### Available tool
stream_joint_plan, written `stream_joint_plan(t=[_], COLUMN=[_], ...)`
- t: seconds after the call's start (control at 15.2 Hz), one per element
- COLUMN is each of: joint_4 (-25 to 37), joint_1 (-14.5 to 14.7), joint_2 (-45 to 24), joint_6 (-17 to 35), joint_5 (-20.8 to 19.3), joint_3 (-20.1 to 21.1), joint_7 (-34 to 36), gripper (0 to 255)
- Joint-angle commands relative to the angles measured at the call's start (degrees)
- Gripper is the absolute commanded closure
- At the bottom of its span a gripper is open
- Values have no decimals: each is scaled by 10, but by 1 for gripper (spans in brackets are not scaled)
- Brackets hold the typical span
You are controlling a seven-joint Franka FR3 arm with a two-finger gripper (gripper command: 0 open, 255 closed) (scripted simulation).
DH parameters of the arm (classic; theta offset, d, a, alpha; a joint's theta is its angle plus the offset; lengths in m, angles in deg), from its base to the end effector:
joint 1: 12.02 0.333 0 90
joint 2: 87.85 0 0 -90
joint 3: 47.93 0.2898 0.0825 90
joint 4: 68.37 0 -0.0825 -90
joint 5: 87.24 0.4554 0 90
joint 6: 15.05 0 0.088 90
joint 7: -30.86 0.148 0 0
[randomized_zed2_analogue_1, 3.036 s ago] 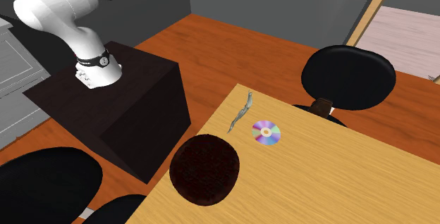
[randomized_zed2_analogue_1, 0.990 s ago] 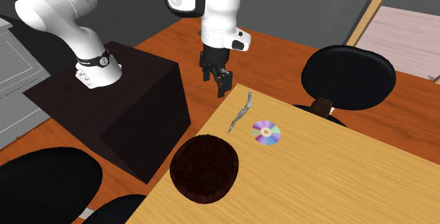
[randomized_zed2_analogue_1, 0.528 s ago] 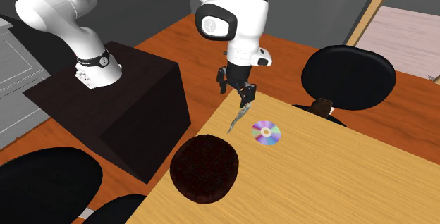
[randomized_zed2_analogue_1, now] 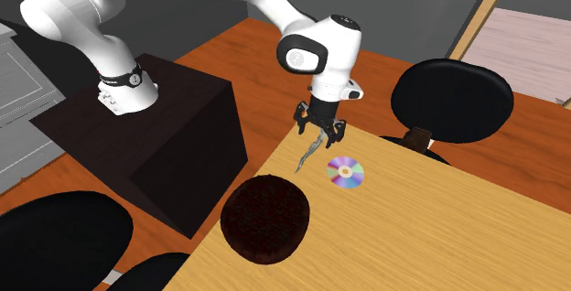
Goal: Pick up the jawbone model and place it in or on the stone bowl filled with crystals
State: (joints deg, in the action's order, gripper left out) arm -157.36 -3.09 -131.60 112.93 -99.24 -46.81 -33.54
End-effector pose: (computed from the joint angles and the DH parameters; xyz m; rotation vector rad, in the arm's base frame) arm 0.7180 0.1135 0.0829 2.2965 1.9949 -0.2129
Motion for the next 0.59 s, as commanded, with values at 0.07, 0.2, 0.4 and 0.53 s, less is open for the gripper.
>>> stream_joint_plan(t=[0.07,0.2,0.4,0.53], joint_4=[4,5,5,5], joint_1=[-1,-2,-2,-2], joint_2=[-16,-29,-29,-29], joint_6=[13,25,25,25], joint_5=[-2,-3,-3,-3], joint_3=[-1,-2,-2,-2], joint_7=[0,1,1,1], gripper=[0,0,0,0])
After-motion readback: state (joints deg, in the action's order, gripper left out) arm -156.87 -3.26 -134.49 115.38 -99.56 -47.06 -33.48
